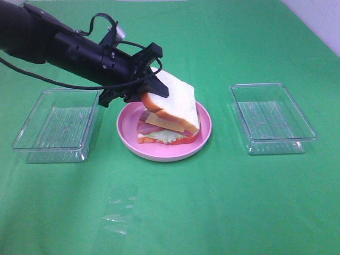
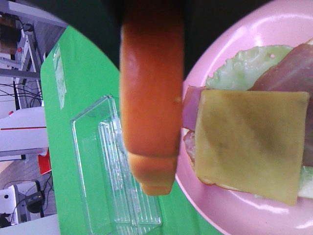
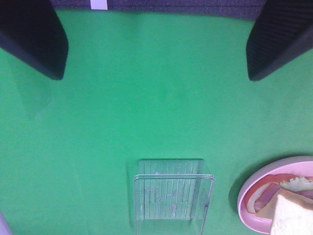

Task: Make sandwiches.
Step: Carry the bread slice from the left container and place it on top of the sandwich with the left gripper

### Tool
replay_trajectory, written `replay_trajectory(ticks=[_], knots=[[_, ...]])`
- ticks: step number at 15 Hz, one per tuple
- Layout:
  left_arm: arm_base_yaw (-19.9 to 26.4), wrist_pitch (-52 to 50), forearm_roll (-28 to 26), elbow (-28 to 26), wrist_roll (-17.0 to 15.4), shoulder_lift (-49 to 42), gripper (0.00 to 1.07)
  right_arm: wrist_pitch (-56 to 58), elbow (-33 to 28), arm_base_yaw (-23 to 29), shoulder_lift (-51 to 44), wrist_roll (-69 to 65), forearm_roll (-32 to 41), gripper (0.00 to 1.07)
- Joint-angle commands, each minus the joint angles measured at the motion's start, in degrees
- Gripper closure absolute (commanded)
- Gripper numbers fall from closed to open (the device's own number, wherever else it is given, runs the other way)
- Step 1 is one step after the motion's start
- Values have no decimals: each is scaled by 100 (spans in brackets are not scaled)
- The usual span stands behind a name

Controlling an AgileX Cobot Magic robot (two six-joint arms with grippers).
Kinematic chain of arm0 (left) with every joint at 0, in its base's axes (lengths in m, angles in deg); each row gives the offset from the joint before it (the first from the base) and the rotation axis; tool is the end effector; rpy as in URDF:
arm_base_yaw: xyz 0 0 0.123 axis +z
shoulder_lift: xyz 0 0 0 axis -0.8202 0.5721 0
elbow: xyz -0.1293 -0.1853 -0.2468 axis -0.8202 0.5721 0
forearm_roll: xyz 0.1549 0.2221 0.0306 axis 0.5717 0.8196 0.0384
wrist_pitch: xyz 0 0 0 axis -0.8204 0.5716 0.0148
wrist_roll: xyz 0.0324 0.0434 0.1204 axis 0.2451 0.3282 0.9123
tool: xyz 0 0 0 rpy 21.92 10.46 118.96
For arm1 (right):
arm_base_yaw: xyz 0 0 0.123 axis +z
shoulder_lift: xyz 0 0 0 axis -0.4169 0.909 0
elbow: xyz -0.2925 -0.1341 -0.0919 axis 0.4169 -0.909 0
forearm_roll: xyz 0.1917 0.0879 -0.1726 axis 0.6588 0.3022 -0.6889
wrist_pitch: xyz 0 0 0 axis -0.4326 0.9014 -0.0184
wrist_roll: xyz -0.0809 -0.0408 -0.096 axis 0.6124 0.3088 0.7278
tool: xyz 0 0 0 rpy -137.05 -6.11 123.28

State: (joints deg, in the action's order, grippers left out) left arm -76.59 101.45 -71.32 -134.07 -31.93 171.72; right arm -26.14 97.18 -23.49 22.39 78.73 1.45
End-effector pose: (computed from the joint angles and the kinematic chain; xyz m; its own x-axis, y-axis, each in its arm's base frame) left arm 0.4283 -0.2506 0.1761 -0.9557 -0.1410 -0.2582 0.1003 0.6689 -0.7366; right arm 0.0008 0.0000 0.2481 -0.5352 0.0033 -0.8447 -0.0125 0.9999 0.0118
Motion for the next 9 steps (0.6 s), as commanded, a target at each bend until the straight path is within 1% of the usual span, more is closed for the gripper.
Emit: replay_trajectory(ticks=[1, 3, 4, 9], knots=[[-46, -132, -361, 29, 155, 195, 107, -17, -11, 11, -160, 34, 0, 14], [-46, -218, -424, 29, 292, 275, 107, -17, -11, 11, -160, 34, 0, 14], [-46, -178, -516, 29, 292, 350, 107, -17, -11, 11, -160, 34, 0, 14], [-46, -160, -590, 29, 286, 527, 107, -17, -11, 11, -160, 34, 0, 14]])
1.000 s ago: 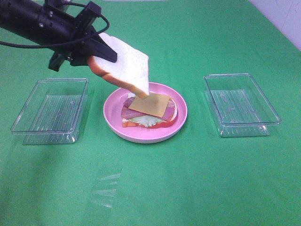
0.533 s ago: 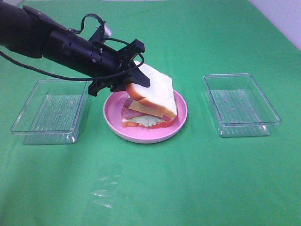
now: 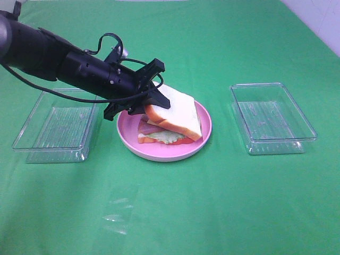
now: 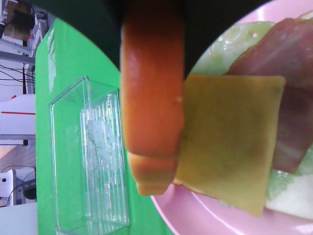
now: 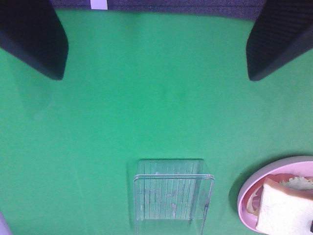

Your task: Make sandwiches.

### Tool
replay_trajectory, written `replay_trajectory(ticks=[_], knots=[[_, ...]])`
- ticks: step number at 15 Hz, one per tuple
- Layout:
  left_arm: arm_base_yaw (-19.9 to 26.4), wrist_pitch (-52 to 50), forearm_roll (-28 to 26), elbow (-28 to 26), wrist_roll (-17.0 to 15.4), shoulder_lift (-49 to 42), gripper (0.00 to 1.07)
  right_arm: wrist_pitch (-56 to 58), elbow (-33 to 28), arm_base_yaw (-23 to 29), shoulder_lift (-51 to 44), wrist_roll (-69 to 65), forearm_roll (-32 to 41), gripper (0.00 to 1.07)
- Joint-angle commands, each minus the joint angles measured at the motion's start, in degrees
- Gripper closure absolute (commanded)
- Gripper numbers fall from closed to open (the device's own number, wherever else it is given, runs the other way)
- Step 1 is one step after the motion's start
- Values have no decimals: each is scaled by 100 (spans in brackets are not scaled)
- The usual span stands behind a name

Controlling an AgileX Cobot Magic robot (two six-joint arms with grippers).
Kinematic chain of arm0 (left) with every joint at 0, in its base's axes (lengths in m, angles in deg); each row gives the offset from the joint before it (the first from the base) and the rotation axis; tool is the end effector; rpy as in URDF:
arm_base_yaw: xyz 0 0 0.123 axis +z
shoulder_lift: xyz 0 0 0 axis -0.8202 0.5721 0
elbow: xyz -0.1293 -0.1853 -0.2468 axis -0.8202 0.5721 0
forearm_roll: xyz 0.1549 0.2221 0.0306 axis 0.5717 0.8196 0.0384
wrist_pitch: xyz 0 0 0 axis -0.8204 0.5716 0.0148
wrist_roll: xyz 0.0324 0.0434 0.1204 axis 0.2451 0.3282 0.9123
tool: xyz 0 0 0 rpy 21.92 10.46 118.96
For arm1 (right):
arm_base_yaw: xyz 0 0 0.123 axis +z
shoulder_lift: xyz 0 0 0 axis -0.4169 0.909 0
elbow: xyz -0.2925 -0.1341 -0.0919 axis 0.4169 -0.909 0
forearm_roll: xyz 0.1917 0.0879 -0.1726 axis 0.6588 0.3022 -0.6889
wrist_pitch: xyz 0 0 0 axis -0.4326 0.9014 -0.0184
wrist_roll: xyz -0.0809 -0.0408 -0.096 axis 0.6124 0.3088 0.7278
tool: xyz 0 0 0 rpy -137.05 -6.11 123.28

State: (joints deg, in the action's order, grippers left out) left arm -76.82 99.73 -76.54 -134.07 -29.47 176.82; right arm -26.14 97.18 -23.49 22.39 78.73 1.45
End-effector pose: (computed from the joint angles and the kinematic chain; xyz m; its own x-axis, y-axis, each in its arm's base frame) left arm 0.4366 -0.2550 0.1367 -0.9623 -0.1888 -0.1960 0.0215 0.6651 -0.7464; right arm 0.0008 0.0000 0.2481 -0.5352 0.0033 -0.8447 -0.0125 0.9999 0.0118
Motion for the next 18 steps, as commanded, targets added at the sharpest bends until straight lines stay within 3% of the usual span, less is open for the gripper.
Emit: replay_trajectory(ticks=[1, 2, 3, 4, 5, 7, 8, 10, 11, 12, 13, 15, 16, 18], knots=[[-23, 6, -69, 29, 40, 11, 101, -17, -11, 11, -160, 34, 0, 14], [-23, 6, -57, 29, 40, 11, 91, -17, -11, 11, -160, 34, 0, 14], [-23, 6, -57, 29, 34, 0, 75, -17, -11, 11, -160, 34, 0, 14], [-23, 0, -57, 29, 23, -29, 69, -17, -11, 11, -160, 34, 0, 14], [-23, -138, 34, 29, 23, -143, 34, -17, -11, 11, -160, 34, 0, 14], [0, -195, 516, 29, 11, -407, 14, -17, -11, 11, -160, 34, 0, 14], [6, -195, 751, 29, -6, -487, 12, -17, -11, 11, -160, 34, 0, 14], [132, -195, 1656, 29, -504, -814, 11, -17, -11, 11, -160, 34, 0, 14], [309, -195, 2641, 29, -1175, -1197, 11, -17, -11, 11, -160, 34, 0, 14], [384, -183, 3128, 29, -1536, -1392, 11, -17, -11, 11, -160, 34, 0, 14], [413, -149, 3421, 29, -1679, -1507, 11, -17, -11, 11, -160, 34, 0, 14], [521, 292, 4710, 29, -2355, -1931, 11, -17, -11, 11, -160, 34, 0, 14], [533, 453, 5008, 29, -2515, -2011, 11, -17, -11, 11, -160, 34, 0, 14], [533, 1432, 6744, -34, -3489, -2332, 11, -17, -11, 11, -160, 34, 0, 14]])
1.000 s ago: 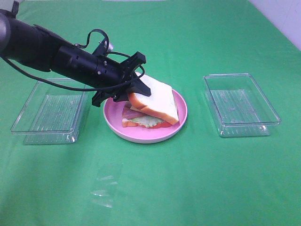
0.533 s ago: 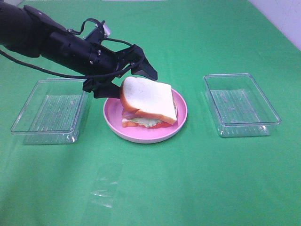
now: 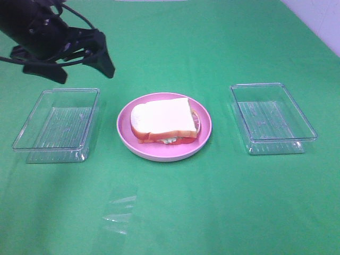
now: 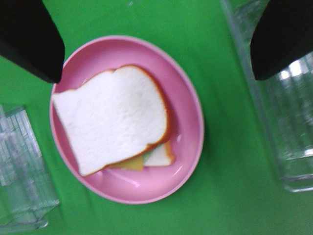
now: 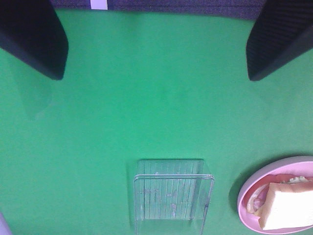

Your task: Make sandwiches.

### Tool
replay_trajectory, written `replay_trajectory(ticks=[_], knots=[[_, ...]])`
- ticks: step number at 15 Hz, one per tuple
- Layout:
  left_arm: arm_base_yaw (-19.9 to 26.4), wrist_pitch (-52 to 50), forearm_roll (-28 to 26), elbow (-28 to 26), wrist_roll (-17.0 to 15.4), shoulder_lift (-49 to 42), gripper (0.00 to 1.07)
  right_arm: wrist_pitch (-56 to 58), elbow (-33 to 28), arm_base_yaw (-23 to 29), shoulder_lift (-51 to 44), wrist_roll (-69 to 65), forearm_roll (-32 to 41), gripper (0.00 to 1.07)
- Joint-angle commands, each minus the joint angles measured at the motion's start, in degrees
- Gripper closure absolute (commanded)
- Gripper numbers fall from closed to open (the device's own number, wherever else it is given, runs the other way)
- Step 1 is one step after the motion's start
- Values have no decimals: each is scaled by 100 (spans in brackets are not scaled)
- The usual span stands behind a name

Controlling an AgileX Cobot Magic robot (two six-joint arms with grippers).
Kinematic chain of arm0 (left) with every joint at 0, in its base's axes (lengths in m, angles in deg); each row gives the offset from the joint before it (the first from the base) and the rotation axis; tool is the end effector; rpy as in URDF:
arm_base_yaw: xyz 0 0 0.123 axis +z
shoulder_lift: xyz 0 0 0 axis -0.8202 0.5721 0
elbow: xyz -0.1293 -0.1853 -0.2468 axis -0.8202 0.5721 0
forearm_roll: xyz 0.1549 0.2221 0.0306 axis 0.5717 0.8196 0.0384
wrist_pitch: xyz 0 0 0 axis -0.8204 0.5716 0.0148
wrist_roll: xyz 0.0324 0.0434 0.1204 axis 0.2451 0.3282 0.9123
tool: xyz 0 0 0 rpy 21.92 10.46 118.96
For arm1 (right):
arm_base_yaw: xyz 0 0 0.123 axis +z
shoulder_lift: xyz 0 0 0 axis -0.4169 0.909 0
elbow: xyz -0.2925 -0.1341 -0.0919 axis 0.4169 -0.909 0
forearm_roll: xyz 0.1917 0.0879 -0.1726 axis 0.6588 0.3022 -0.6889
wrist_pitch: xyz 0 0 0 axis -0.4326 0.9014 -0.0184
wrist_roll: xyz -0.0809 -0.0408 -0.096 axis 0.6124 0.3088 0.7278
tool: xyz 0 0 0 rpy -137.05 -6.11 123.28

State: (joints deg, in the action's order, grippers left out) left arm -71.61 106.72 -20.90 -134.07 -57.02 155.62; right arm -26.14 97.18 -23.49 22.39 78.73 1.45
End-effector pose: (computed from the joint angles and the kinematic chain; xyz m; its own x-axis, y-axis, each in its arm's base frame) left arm 0.4034 -0.1517 0.2581 -0.8915 0.0823 -0.4456 0.2301 0.9293 -0.2887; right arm 0.0008 0.0000 0.2481 -0.5352 0.0033 -0.8447 -0.0125 0.9999 0.0118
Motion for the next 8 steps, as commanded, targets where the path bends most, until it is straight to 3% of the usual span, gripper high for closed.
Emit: replay_trajectory(ticks=[1, 2, 3, 5, 8], knots=[[57, 1874, 2561, -292, -1301, -286, 11, -17, -11, 11, -160, 34, 0, 14], [172, 2292, 2911, -447, -1301, -286, 11, -17, -11, 11, -160, 34, 0, 14], [378, 2429, 2905, -516, -1152, -315, 11, -17, -11, 11, -160, 34, 0, 14], [773, 2372, 2647, -527, -756, -395, 11, -17, -11, 11, -160, 34, 0, 14], [1610, 2452, 1736, -527, -69, -418, 11, -17, -11, 11, -160, 34, 0, 14]])
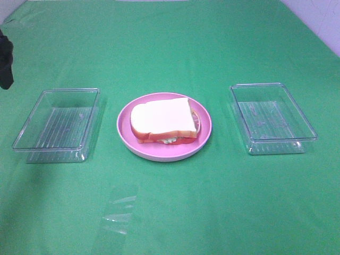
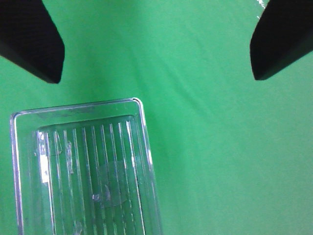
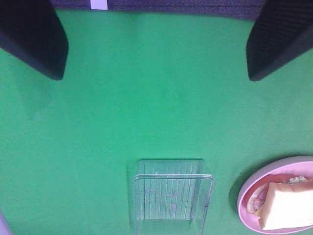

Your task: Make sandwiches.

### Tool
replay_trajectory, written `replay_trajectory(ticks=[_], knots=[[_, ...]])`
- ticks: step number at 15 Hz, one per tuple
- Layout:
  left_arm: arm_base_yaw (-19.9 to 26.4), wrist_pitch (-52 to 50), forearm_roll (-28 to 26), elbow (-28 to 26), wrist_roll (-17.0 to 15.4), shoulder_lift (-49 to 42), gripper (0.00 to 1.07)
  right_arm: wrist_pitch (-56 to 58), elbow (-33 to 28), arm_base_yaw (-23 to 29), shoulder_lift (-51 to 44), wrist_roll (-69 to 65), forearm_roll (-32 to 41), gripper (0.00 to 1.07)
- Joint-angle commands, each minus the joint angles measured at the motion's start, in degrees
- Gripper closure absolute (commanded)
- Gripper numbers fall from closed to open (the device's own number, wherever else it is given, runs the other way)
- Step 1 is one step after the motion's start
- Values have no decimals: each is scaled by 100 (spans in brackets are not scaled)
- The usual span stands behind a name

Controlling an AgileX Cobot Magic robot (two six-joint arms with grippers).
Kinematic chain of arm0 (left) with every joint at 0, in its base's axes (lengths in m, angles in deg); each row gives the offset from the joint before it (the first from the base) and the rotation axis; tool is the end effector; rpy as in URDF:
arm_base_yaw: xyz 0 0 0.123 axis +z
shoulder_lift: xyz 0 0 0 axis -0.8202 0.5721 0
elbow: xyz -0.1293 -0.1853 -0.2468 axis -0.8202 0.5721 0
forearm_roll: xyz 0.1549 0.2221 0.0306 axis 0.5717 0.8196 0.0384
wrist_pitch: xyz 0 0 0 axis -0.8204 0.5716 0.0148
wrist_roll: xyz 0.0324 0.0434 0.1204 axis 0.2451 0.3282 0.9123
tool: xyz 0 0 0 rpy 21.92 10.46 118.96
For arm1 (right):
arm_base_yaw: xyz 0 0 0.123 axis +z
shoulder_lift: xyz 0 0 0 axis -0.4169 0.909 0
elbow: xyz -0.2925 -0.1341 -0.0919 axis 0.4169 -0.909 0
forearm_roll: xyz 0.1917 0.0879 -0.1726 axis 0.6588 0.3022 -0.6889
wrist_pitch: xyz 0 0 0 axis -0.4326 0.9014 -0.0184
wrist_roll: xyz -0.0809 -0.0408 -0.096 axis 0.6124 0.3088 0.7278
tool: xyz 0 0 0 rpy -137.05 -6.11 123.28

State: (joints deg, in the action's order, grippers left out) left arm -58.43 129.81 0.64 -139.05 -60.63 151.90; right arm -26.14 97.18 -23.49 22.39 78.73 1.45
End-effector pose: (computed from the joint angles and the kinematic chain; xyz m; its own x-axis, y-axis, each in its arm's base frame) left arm 0.3834 -0.0191 0.2882 -0.9702 0.0841 -0.2274 0.0795 0.9964 0.0295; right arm 0.0008 0.0000 0.2481 -0.5352 0.0033 -0.8447 -0.0125 0.9999 0.0118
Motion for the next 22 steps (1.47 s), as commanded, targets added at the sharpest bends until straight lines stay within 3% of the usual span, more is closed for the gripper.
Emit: replay_trajectory(ticks=[1, 3, 6, 7, 11, 12, 15, 18, 22], knots=[[470, 212, -550, 40, 401, -120, 11, -17, -11, 11, -160, 34, 0, 14], [561, 223, -521, 762, 435, -693, 11, -17, -11, 11, -160, 34, 0, 14], [550, 212, -693, 2309, 413, -2172, 11, -17, -11, 11, -160, 34, 0, 14], [550, 212, -693, 2527, 407, -2441, 11, -17, -11, 11, -160, 34, 0, 14], [550, 241, -693, 4062, 390, -5311, 11, -17, -11, 11, -160, 34, 0, 14], [550, 298, -693, 4389, 390, -6509, 11, -17, -11, 11, -160, 34, 0, 14], [550, 539, -676, 4681, 390, -8457, 11, -17, -11, 11, -160, 34, 0, 14], [550, 762, -670, 4756, 315, -9523, 11, -17, -11, 11, -160, 34, 0, 14], [556, 619, -665, 4945, 309, -9906, 11, -17, -11, 11, -132, 34, 34, 14]])
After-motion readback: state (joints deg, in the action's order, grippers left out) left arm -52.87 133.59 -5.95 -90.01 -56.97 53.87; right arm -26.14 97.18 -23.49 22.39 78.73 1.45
